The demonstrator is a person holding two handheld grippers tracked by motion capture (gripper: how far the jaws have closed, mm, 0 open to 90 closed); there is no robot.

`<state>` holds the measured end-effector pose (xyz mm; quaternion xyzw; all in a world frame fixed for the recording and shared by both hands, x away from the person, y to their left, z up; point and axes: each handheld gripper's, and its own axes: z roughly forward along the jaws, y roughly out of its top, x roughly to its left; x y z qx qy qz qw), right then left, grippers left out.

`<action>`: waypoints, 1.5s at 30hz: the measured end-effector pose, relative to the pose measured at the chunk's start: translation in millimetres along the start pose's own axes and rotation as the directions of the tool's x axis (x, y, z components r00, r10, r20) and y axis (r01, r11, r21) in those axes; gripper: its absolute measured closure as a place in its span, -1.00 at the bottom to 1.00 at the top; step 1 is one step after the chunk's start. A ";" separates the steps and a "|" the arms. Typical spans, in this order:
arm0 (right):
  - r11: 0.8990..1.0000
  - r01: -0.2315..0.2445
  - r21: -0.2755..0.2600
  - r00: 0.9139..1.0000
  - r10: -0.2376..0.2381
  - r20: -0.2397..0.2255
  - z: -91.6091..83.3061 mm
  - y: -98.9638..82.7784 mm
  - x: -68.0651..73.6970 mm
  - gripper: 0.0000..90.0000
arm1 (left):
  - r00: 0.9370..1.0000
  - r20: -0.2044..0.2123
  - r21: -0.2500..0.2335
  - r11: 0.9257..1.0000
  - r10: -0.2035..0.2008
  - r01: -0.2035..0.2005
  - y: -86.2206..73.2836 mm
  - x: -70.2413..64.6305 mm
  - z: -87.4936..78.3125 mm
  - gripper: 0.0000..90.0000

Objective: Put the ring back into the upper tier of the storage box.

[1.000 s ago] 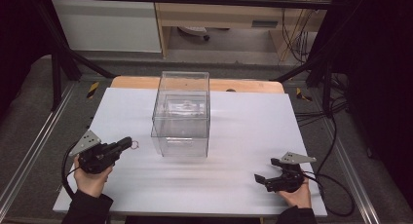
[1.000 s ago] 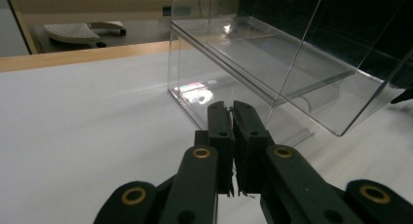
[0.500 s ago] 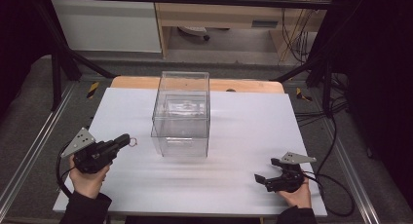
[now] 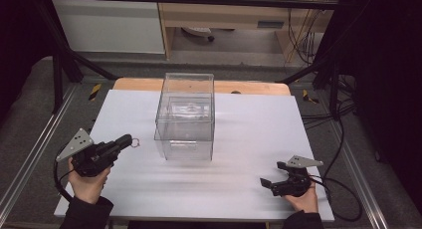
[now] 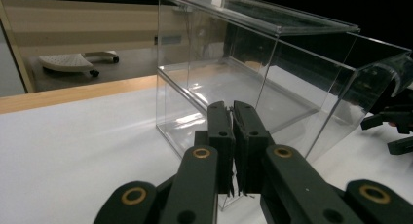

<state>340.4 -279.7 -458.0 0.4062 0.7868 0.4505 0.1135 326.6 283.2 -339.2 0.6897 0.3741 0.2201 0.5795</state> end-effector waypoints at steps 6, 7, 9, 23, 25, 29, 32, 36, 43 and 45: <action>1.000 0.000 -0.001 1.000 0.000 0.001 -0.2 0.0 0.1 -0.99 | 1.000 0.008 -0.012 1.000 0.004 -0.004 5.9 -3.1 -0.5 0.92; 1.000 -0.001 -0.001 1.000 0.001 0.001 -0.2 0.0 0.1 -0.99 | 1.000 0.008 -0.016 1.000 0.006 -0.006 6.9 -3.4 -0.7 0.92; 1.000 0.000 -0.001 1.000 0.000 0.001 -0.2 0.0 0.0 -0.99 | 1.000 0.010 -0.022 1.000 0.007 -0.007 9.0 -3.9 -1.1 0.92; 1.000 0.001 0.000 1.000 -0.001 0.001 -0.2 0.0 0.1 -0.99 | 0.999 0.030 -0.057 0.998 0.018 -0.016 24.2 -8.5 -1.0 0.92; 1.000 0.001 -0.001 1.000 -0.001 0.001 -0.2 0.0 0.0 -0.99 | 0.999 0.032 -0.060 0.998 0.018 -0.016 26.3 -8.9 -0.5 0.92; 1.000 -0.001 0.001 1.000 0.001 0.001 -0.1 0.0 0.3 -0.99 | 0.999 0.039 -0.069 0.997 0.027 -0.024 32.6 -11.9 0.7 0.92; 1.000 0.000 0.001 1.000 0.000 0.001 -0.1 0.0 0.2 -0.99 | 0.998 0.045 -0.076 0.997 0.032 -0.028 36.8 -14.1 2.3 0.92; 1.000 0.001 0.000 1.000 -0.001 0.001 -0.1 0.0 0.1 -0.99 | 0.998 0.051 -0.078 0.996 0.043 -0.039 42.0 -17.9 5.3 0.92; 1.000 0.001 0.000 1.000 -0.001 0.001 -0.1 0.0 0.1 -0.99 | 0.997 0.061 -0.081 0.995 0.056 -0.051 49.6 -22.8 8.9 0.92; 1.000 0.001 0.001 1.000 -0.001 0.001 0.2 -0.1 0.2 -0.99 | 0.996 0.066 -0.082 0.995 0.059 -0.053 51.9 -24.8 10.6 0.92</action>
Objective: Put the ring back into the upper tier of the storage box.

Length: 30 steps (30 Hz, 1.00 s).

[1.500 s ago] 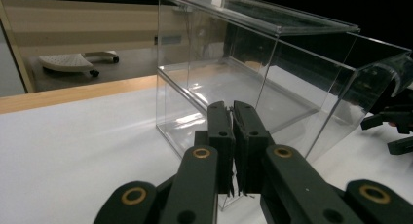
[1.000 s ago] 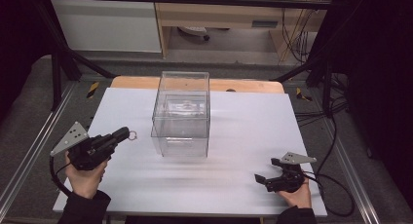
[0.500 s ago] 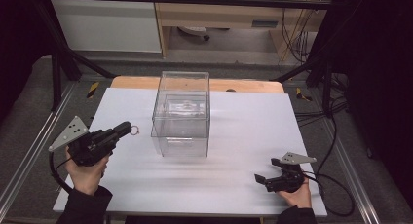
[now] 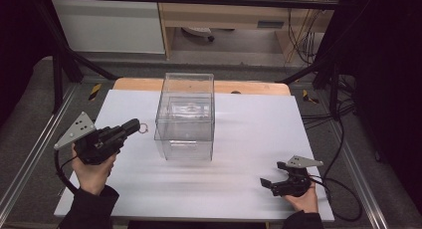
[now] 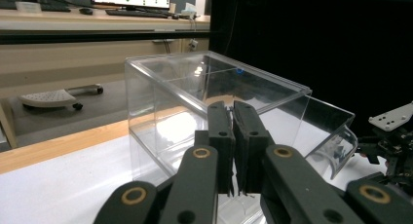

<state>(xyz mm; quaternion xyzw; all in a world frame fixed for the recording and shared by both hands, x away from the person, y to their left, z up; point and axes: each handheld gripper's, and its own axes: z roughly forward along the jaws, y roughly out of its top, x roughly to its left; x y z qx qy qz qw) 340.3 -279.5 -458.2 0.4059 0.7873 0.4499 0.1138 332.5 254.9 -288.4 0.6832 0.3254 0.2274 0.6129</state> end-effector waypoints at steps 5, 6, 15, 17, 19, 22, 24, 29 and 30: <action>1.000 0.000 0.003 1.000 0.000 0.000 -0.1 0.0 -0.1 -0.99 | 1.000 0.011 0.007 1.000 0.012 -0.012 3.9 -4.6 6.2 0.92; 1.000 0.000 0.000 1.000 0.000 0.000 -0.1 0.0 -0.1 -0.99 | 1.000 0.014 0.007 1.000 0.011 -0.011 4.6 -5.3 7.3 0.92; 1.000 0.001 0.002 1.000 -0.001 0.000 0.0 0.0 0.1 -0.99 | 0.999 0.033 0.015 1.000 0.024 -0.025 11.2 -12.3 19.9 0.92; 1.000 0.001 0.001 1.000 -0.001 0.001 -0.2 0.0 -0.1 -0.99 | 0.999 0.038 0.024 0.999 0.029 -0.030 11.5 -14.0 23.1 0.92; 1.000 0.000 0.001 1.000 0.000 0.000 -0.1 0.0 0.0 -0.99 | 0.999 0.042 0.029 0.999 0.031 -0.032 11.7 -15.6 26.1 0.92; 1.000 0.003 0.005 1.000 -0.003 -0.001 0.0 0.0 -0.2 -0.99 | 0.998 0.050 0.037 0.999 0.037 -0.039 12.5 -18.6 30.5 0.92; 1.000 0.004 0.004 1.000 -0.004 -0.001 0.0 0.0 -0.2 -0.99 | 0.998 0.055 0.046 0.998 0.044 -0.047 12.8 -20.7 33.4 0.92; 1.000 0.002 0.003 1.000 -0.002 0.000 -0.1 0.0 -0.2 -0.99 | 0.996 0.067 0.072 0.996 0.052 -0.057 11.1 -25.5 43.0 0.92; 1.000 0.001 0.001 1.000 -0.001 0.001 -0.1 0.0 -0.1 -0.99 | 0.996 0.069 0.075 0.996 0.053 -0.058 10.7 -25.8 44.2 0.92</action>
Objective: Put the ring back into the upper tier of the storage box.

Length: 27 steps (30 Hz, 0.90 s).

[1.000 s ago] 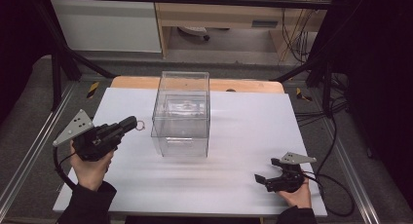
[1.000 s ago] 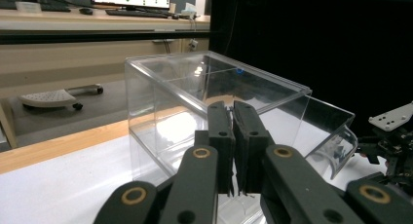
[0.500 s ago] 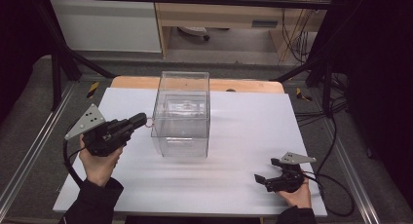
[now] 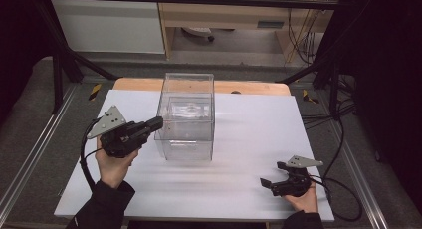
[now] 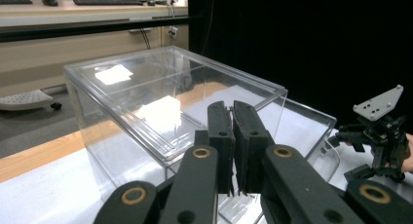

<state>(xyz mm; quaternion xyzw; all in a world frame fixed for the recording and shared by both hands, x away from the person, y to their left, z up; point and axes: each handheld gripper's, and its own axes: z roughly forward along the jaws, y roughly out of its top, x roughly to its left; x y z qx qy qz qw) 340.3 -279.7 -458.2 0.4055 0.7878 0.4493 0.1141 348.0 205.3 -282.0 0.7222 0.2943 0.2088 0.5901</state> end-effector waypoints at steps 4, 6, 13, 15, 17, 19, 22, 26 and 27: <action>1.000 0.001 0.002 1.000 -0.001 -0.001 0.0 0.0 0.0 -0.99 | 1.000 0.007 0.017 1.000 -0.001 0.000 -1.1 -1.1 5.4 0.92; 1.000 0.000 0.002 1.000 0.000 -0.001 0.1 0.0 0.0 -0.99 | 1.000 0.012 0.028 1.000 0.000 0.000 -1.8 -1.6 7.9 0.92; 1.000 0.000 0.001 1.000 0.000 -0.001 0.5 -0.1 0.2 -0.99 | 1.000 0.022 0.059 0.998 0.003 -0.004 -6.1 -3.5 14.5 0.92; 1.000 0.001 0.002 1.000 -0.001 -0.001 0.5 -0.2 0.2 -0.99 | 1.000 0.025 0.065 0.998 0.001 -0.002 -7.5 -3.9 15.9 0.92; 1.000 -0.001 0.003 1.000 0.001 -0.002 0.2 -0.1 0.2 -0.99 | 1.000 0.027 0.072 0.997 0.000 -0.002 -8.6 -4.2 17.4 0.92; 1.000 0.001 0.004 1.000 -0.001 -0.002 0.1 -0.1 0.0 -0.99 | 1.000 0.030 0.083 0.997 0.001 -0.003 -9.5 -4.6 18.9 0.92; 1.000 -0.001 0.001 1.000 0.001 0.000 0.5 -0.1 0.2 -0.99 | 0.999 0.036 0.098 0.995 0.003 -0.006 -10.5 -5.4 21.2 0.92; 1.000 -0.001 0.003 1.000 0.001 -0.002 0.0 0.0 0.1 -0.99 | 0.999 0.038 0.116 0.993 -0.002 -0.003 -11.5 -5.3 23.5 0.92; 1.000 -0.001 0.003 1.000 0.001 -0.002 0.0 0.0 0.1 -0.99 | 0.999 0.038 0.119 0.993 -0.001 -0.003 -11.7 -5.2 23.8 0.92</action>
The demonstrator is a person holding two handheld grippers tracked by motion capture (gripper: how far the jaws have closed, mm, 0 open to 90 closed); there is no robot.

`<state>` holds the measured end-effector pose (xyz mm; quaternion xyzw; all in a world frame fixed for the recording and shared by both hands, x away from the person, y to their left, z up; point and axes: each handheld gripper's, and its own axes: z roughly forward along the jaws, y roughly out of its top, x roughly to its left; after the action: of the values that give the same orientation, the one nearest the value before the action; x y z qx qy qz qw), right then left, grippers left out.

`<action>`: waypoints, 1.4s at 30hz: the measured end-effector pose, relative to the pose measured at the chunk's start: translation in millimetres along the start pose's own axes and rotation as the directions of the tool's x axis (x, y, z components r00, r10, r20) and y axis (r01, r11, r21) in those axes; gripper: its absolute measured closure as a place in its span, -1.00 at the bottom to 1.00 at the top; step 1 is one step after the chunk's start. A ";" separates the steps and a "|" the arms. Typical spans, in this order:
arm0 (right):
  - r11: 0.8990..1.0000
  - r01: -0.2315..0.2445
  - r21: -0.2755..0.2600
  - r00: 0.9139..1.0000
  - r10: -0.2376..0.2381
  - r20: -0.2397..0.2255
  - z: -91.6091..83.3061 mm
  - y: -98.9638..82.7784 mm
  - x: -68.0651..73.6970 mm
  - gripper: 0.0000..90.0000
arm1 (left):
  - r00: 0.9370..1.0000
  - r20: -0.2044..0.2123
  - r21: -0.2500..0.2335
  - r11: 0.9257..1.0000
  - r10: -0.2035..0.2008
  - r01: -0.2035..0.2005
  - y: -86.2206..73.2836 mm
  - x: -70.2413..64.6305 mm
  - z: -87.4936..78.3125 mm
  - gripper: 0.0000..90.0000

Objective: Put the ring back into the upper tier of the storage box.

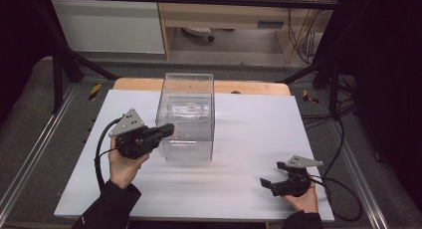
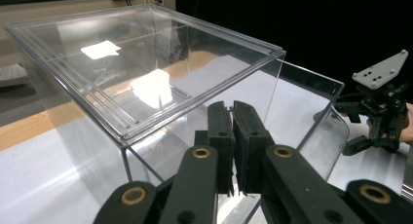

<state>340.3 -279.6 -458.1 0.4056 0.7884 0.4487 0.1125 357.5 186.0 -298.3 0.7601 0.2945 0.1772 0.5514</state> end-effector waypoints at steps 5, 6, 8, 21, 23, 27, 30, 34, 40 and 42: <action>1.000 0.001 -0.001 1.000 -0.001 0.000 0.7 -0.2 0.1 -0.99 | 1.000 0.000 0.028 1.000 -0.003 0.003 -0.2 0.8 2.8 0.92; 1.000 0.000 -0.001 1.000 0.000 0.000 0.5 -0.2 0.1 -0.99 | 1.000 0.004 0.034 0.999 -0.004 0.004 -0.1 1.1 3.2 0.92; 1.000 0.003 0.001 1.000 -0.003 -0.001 0.2 0.0 -0.3 -0.99 | 1.000 0.004 0.038 0.999 -0.004 0.004 0.3 1.7 3.4 0.91; 1.000 0.001 0.000 1.000 -0.001 -0.001 0.2 0.0 -0.2 -0.99 | 1.000 -0.004 0.009 1.000 0.002 -0.002 9.9 2.7 -10.2 0.71; 1.000 -0.001 0.000 1.000 0.001 -0.001 0.0 0.0 0.0 -0.99 | 1.000 -0.009 0.008 1.000 0.002 -0.002 11.7 4.1 -14.8 0.62; 1.000 -0.002 -0.005 1.000 0.002 0.000 -0.1 0.0 0.0 -0.99 | 1.000 -0.021 0.000 1.000 0.003 -0.003 13.3 8.1 -25.2 0.44; 1.000 0.000 -0.003 1.000 0.000 0.000 -0.1 0.1 -0.2 -0.99 | 0.999 -0.034 -0.003 1.000 -0.004 0.004 12.6 12.1 -31.3 0.28; 1.000 -0.001 -0.004 1.000 0.001 0.001 0.0 0.0 -0.2 -0.99 | 0.999 -0.054 0.008 1.000 0.002 -0.002 10.6 16.5 -38.5 0.07; 1.000 -0.001 -0.005 1.000 0.001 0.001 -0.2 0.1 -0.2 -0.99 | 0.995 -0.095 0.020 1.000 0.018 -0.016 4.7 20.9 -46.3 -0.24; 1.000 -0.001 -0.007 1.000 0.001 0.001 -0.4 0.1 -0.4 -0.99 | 0.995 -0.099 0.023 1.000 0.014 -0.011 1.2 23.0 -47.9 -0.29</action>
<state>340.4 -280.0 -457.9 0.4058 0.7866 0.4512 0.1139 346.9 235.7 -282.8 0.7583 0.3188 0.2149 0.5265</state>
